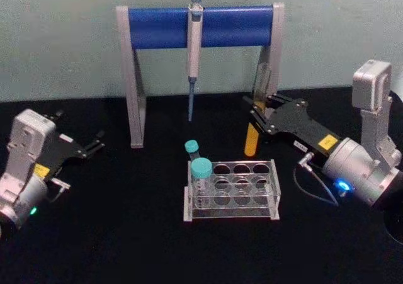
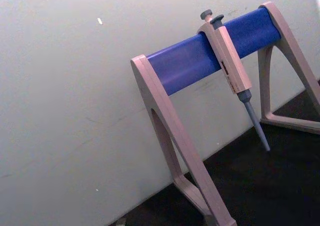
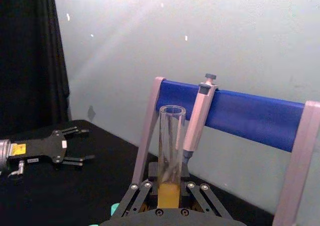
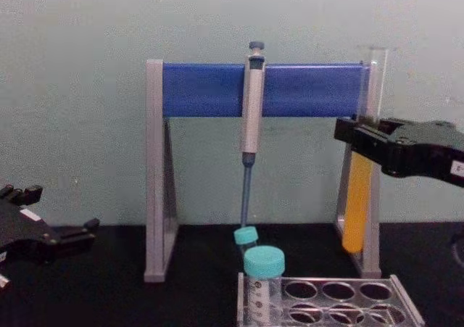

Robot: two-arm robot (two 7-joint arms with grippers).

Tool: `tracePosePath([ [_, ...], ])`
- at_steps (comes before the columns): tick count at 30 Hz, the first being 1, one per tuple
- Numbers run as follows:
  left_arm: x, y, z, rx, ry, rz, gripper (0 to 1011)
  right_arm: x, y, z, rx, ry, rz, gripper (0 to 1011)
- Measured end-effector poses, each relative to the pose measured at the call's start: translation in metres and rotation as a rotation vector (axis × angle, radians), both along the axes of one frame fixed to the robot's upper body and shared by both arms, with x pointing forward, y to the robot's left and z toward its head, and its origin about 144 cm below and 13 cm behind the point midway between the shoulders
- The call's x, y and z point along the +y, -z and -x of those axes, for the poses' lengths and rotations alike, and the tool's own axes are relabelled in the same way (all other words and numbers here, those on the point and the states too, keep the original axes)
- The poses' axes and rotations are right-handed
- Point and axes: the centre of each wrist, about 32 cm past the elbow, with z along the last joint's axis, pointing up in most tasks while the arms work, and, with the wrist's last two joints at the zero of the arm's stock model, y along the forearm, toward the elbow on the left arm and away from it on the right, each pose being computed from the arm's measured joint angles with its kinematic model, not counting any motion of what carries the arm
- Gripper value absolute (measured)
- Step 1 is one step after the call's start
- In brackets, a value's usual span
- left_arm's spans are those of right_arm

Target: Pick up the test tube from the test tube rack, shake it, then place it back into the test tube rack.

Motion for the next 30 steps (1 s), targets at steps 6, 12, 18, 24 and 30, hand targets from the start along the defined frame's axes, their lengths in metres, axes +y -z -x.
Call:
tracePosePath([
  [6,0.0,0.0,0.0,0.0,0.0,0.0,1001,0.003,0.001,-0.003,0.0,-0.017,0.0,227],
  [12,0.0,0.0,0.0,0.0,0.0,0.0,1002,0.006,0.001,-0.007,-0.001,-0.023,-0.001,227],
  [18,0.0,0.0,0.0,0.0,0.0,0.0,1001,0.005,0.001,-0.014,-0.01,0.009,0.004,227],
  [24,0.0,0.0,0.0,0.0,0.0,0.0,1001,-0.002,0.001,-0.014,-0.016,0.054,0.018,227],
  [30,0.0,0.0,0.0,0.0,0.0,0.0,1001,-0.013,-0.001,-0.004,-0.003,0.081,0.044,227],
])
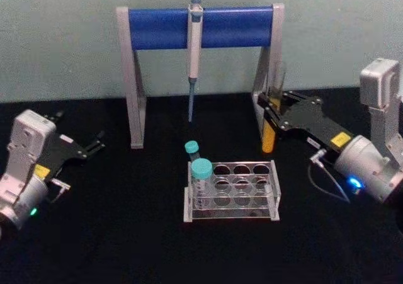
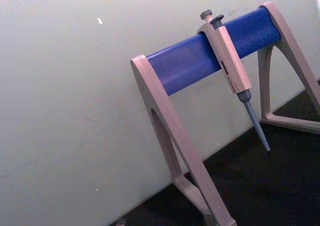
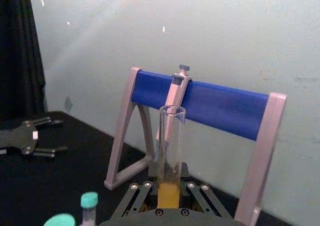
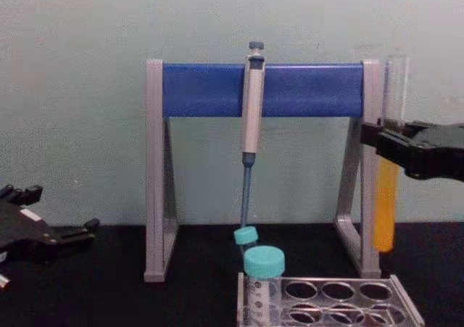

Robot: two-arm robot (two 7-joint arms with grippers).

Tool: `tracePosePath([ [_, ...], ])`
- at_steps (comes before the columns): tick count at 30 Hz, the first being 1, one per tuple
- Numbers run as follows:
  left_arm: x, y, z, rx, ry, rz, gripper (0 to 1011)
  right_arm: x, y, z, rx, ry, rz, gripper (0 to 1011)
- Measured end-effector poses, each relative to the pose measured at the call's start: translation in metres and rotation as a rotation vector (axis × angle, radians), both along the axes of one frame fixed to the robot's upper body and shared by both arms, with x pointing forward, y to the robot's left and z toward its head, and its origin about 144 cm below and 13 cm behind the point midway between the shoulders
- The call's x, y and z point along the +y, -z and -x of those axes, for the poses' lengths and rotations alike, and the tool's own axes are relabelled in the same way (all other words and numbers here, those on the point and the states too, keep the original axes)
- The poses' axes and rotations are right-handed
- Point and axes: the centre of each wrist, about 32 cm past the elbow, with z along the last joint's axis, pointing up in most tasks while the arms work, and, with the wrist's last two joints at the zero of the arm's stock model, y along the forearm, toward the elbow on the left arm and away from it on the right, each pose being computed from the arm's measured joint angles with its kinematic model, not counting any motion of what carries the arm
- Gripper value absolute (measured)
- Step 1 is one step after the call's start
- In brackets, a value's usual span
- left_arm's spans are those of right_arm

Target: Pick up the test tube from the test tube rack, shake it, then place it back into the test tube rack.

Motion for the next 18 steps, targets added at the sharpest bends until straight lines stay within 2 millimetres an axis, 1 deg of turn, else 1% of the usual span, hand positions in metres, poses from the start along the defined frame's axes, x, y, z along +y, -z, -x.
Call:
tracePosePath([
  [5,0.0,0.0,0.0,0.0,0.0,0.0,1001,-0.006,-0.003,0.012,0.024,-0.019,0.017,227],
  [9,0.0,0.0,0.0,0.0,0.0,0.0,1001,-0.006,-0.005,0.018,0.045,-0.062,0.009,227],
  [13,0.0,0.0,0.0,0.0,0.0,0.0,1001,-0.001,-0.004,0.018,0.064,-0.121,-0.009,227],
  [17,0.0,0.0,0.0,0.0,0.0,0.0,1001,0.01,-0.001,0.012,0.08,-0.18,-0.027,227],
  [18,0.0,0.0,0.0,0.0,0.0,0.0,1002,0.01,-0.001,0.012,0.08,-0.18,-0.027,227],
])
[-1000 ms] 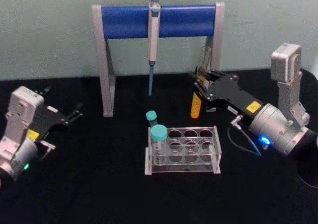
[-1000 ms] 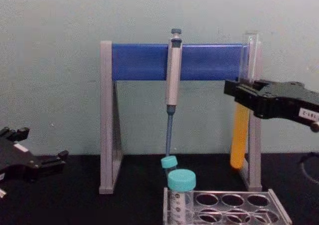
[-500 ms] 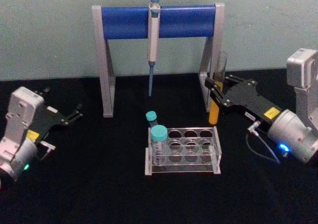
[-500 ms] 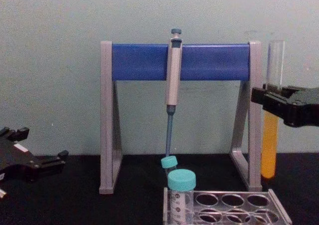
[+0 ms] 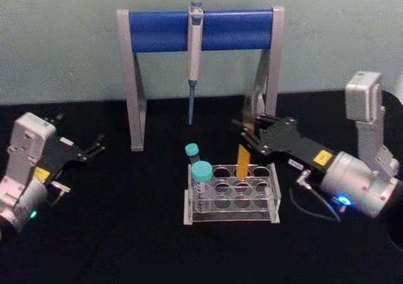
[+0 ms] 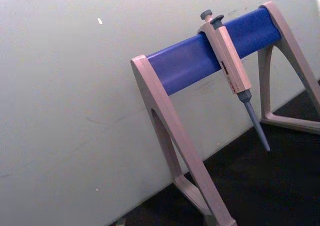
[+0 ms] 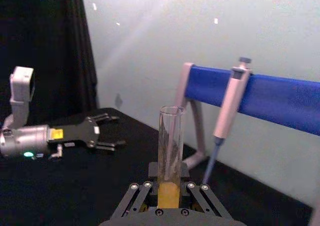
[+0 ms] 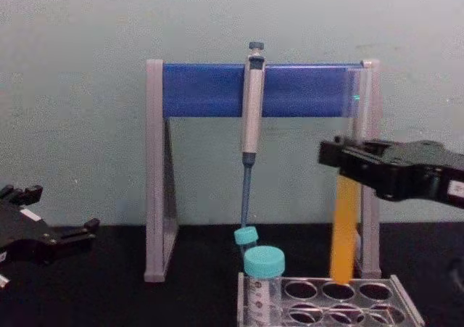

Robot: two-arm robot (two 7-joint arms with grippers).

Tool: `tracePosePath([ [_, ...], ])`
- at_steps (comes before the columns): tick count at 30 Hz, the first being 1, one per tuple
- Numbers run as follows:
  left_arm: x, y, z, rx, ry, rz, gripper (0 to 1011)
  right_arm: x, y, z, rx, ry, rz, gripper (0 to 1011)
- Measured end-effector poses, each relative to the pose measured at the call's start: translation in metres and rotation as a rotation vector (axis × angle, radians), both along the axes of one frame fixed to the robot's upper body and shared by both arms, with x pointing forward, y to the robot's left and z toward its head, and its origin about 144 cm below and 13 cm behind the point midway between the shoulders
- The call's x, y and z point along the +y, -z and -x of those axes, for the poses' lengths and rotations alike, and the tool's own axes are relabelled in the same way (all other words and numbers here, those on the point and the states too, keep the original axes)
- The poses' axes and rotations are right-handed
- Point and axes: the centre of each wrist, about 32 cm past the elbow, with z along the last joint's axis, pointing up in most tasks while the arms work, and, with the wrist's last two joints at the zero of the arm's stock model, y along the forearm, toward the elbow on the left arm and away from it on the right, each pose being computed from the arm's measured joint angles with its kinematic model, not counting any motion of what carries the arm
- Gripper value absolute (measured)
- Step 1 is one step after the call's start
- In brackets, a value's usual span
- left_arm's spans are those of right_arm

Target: Pick up the test tube from the test tube rack, shake it, then place it back into the test tube rack.

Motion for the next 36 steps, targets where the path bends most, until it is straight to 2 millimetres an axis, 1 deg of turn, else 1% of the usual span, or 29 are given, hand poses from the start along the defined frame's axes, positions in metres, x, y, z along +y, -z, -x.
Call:
tracePosePath([
  [3,0.0,0.0,0.0,0.0,0.0,0.0,1001,0.007,0.002,-0.007,-0.002,-0.016,-0.014,227],
  [5,0.0,0.0,0.0,0.0,0.0,0.0,1001,0.013,0.004,-0.015,-0.013,-0.007,-0.027,227],
  [13,0.0,0.0,0.0,0.0,0.0,0.0,1001,0.017,0.006,-0.028,-0.046,0.077,-0.034,227],
  [21,0.0,0.0,0.0,0.0,0.0,0.0,1001,0.009,0.004,-0.029,-0.058,0.135,-0.018,227],
  [28,0.0,0.0,0.0,0.0,0.0,0.0,1001,0.007,0.003,-0.027,-0.058,0.146,-0.014,227],
  [36,0.0,0.0,0.0,0.0,0.0,0.0,1001,-0.001,0.002,-0.021,-0.061,0.174,0.005,227],
])
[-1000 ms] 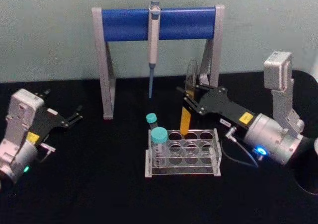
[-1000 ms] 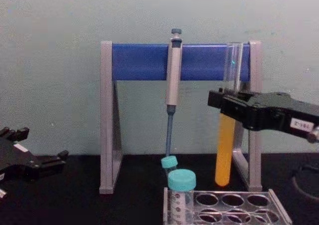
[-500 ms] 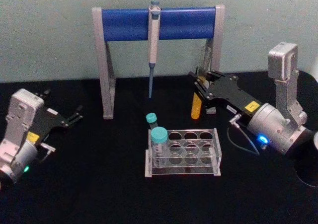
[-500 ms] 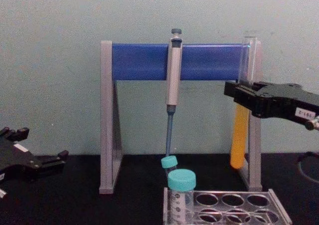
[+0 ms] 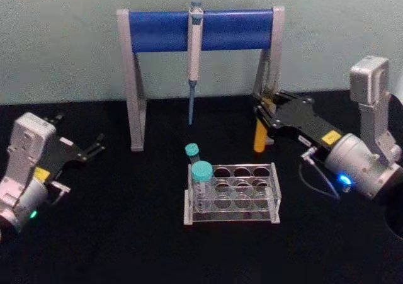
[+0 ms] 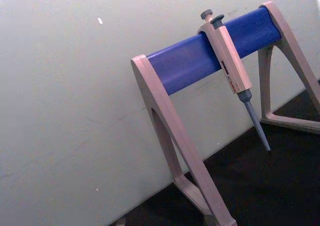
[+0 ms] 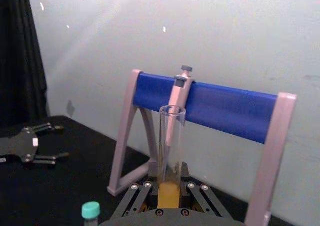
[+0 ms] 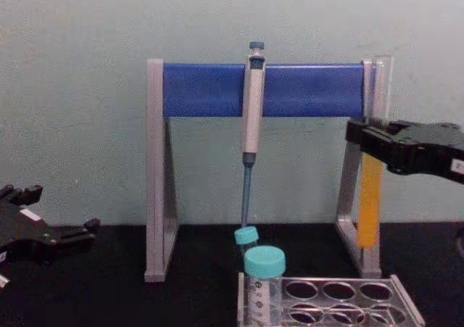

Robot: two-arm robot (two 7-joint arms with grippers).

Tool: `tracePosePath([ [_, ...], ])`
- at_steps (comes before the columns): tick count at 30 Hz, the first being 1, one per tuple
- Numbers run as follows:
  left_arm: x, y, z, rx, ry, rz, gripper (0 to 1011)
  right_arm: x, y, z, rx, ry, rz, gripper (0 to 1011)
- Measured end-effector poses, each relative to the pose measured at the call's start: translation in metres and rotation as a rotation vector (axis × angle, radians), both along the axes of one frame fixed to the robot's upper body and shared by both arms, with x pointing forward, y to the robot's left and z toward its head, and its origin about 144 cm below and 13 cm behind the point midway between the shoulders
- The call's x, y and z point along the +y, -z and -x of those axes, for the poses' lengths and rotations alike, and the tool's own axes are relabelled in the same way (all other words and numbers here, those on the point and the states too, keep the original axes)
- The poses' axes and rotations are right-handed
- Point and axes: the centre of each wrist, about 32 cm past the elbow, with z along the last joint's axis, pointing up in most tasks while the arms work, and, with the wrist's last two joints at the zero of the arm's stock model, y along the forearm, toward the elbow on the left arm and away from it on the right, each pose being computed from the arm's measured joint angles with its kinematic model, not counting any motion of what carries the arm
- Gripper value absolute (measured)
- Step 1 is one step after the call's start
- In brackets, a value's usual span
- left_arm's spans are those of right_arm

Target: Pick up the test tube from the test tube rack, shake it, then place it back into the test tube rack.

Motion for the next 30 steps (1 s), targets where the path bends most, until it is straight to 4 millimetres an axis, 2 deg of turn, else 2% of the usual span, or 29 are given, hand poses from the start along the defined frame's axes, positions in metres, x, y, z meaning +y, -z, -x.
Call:
tracePosePath([
  [9,0.0,0.0,0.0,0.0,0.0,0.0,1002,-0.015,-0.006,0.019,0.023,-0.002,0.033,227],
  [17,0.0,0.0,0.0,0.0,0.0,0.0,1001,-0.015,-0.008,0.03,0.066,-0.099,0.027,227],
  [23,0.0,0.0,0.0,0.0,0.0,0.0,1001,-0.003,-0.004,0.025,0.085,-0.18,-0.007,227],
  [30,0.0,0.0,0.0,0.0,0.0,0.0,1001,0.013,0.0,0.009,0.065,-0.197,-0.046,227],
])
